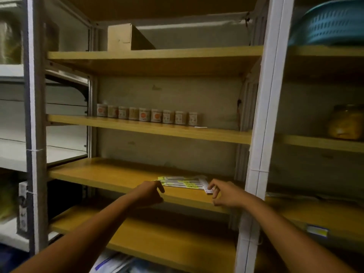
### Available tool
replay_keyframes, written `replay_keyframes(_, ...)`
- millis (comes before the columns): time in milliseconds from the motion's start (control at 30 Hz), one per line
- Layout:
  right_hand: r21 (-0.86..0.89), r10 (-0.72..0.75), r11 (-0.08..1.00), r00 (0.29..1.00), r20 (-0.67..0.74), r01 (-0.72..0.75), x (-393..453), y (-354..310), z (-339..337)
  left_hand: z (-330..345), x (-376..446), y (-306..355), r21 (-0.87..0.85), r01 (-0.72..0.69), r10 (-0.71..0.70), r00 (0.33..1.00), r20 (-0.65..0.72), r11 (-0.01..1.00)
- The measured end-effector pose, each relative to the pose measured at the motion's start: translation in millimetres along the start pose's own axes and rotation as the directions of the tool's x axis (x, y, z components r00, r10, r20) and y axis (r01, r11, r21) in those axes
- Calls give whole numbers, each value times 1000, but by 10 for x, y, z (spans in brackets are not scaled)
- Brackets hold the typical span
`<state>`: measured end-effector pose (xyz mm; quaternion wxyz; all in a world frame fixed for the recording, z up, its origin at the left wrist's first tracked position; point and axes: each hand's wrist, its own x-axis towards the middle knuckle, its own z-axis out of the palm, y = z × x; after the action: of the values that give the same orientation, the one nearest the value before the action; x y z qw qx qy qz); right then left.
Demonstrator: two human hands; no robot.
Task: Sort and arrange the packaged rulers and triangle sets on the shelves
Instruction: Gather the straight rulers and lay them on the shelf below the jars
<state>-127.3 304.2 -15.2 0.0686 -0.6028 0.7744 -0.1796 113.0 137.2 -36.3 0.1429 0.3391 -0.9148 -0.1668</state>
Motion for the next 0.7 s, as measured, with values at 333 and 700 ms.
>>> replay_keyframes(333, 60, 40, 998, 997, -73, -35, 966, 218, -19, -86, 1056, -402, 34, -5, 7, 998, -66, 999)
replay_keyframes(700, 57, 188, 982, 975, -120, -182, 1394, 382, -129, 90, 1968, -698, 158, -43, 21, 991, 133, 987)
